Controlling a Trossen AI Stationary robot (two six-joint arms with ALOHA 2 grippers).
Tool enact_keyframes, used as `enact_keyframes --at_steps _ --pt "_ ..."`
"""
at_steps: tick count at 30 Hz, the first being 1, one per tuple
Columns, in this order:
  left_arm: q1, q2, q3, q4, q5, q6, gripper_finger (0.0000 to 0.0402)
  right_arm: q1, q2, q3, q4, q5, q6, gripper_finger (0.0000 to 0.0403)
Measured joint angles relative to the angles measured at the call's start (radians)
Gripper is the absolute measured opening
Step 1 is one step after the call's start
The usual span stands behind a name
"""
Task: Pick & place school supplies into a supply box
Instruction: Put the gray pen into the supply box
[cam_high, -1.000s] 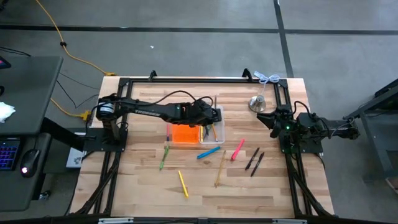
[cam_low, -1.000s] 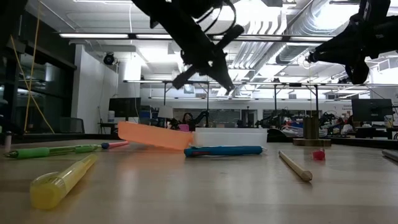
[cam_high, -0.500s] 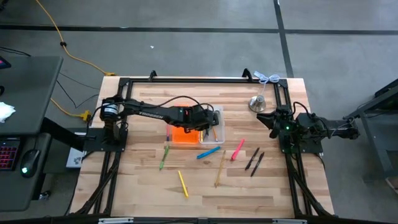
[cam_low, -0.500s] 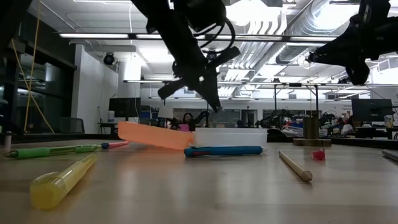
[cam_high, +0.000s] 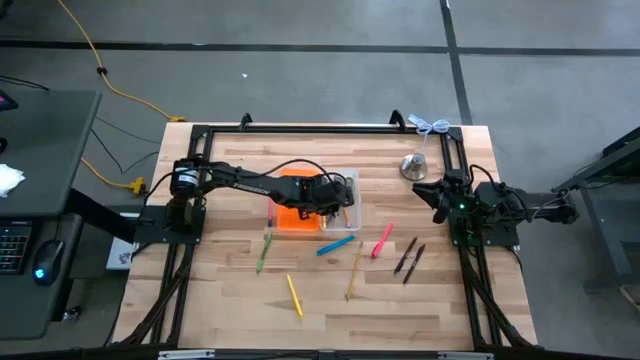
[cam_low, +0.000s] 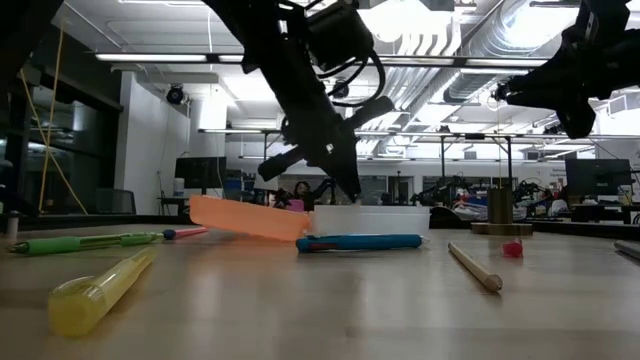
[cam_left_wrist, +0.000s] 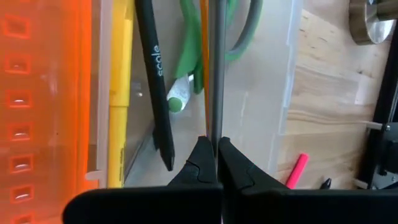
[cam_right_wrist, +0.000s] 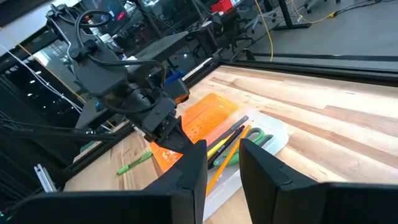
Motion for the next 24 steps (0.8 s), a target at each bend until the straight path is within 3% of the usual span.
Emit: enact_keyframes --at_steps 24 --pt "-0.002 0.004 0.000 -0.007 -0.013 0.001 0.0017 0.000 0.000 0.000 -0.007 0.000 0.000 0.0071"
